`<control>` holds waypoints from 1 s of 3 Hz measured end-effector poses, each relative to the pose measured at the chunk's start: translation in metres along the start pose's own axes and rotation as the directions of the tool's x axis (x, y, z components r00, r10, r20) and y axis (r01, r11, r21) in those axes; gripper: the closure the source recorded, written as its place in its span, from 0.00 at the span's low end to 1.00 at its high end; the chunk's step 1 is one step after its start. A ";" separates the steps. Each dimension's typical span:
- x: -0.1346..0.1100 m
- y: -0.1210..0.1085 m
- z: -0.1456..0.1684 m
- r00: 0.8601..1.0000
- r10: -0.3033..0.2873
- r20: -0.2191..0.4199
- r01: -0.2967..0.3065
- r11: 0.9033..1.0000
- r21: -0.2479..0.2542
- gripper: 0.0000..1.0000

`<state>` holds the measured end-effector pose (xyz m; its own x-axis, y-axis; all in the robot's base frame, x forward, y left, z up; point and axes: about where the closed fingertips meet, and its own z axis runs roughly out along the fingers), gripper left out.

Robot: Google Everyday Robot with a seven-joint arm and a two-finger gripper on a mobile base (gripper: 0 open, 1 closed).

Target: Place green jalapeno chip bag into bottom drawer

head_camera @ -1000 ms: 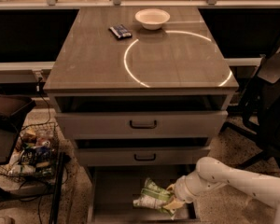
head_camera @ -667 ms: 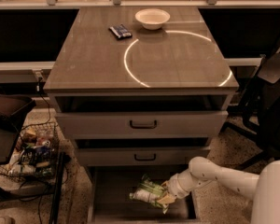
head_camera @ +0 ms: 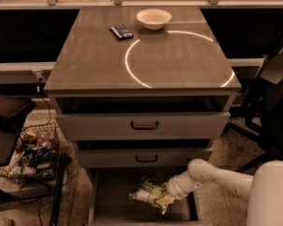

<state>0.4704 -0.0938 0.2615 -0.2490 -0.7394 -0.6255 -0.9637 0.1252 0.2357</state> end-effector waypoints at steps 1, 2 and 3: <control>0.000 0.001 0.002 1.000 0.000 0.001 0.000 1.000 -0.004 0.59; 0.000 0.003 0.004 1.000 0.000 0.001 0.000 1.000 -0.008 0.35; 0.000 0.004 0.006 1.000 0.000 0.002 0.000 1.000 -0.012 0.12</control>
Offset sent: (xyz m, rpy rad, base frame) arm -0.0012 0.0013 -0.0008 0.0013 0.0024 0.0020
